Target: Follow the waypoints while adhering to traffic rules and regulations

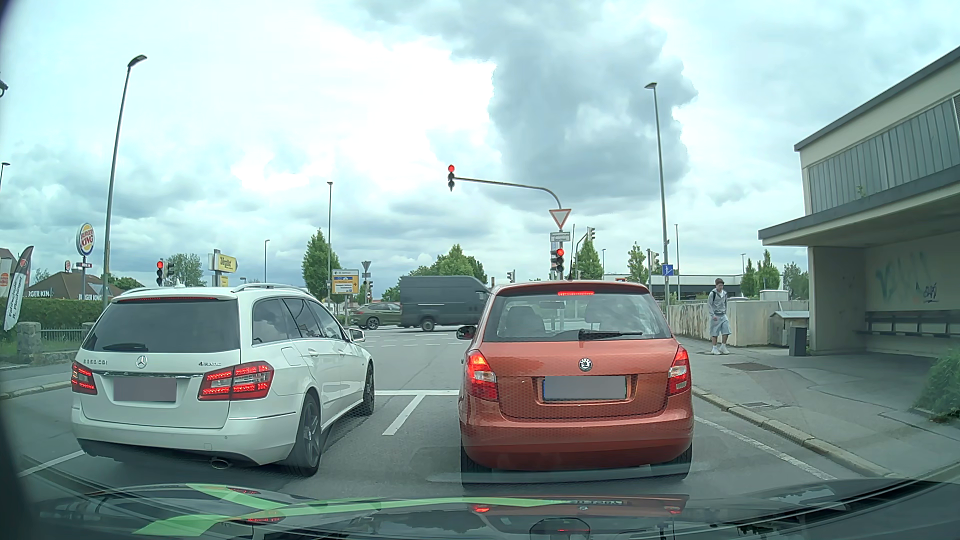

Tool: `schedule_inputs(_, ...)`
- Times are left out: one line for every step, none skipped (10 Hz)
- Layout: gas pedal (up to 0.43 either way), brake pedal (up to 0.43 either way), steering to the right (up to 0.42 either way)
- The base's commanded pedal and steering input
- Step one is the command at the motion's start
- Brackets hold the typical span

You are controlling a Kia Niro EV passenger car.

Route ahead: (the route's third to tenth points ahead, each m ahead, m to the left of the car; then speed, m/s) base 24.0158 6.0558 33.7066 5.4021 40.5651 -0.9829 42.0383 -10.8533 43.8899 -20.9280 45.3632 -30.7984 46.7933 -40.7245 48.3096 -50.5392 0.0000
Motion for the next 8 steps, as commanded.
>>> schedule_inputs(0.0, 0.244, -0.002)
schedule_inputs(0.0, 0.244, -0.002)
schedule_inputs(0.0, 0.244, -0.002)
schedule_inputs(0.0, 0.244, -0.002)
schedule_inputs(0.0, 0.244, -0.002)
schedule_inputs(0.0, 0.244, -0.002)
schedule_inputs(0.0, 0.244, -0.002)
schedule_inputs(0.0, 0.244, -0.002)
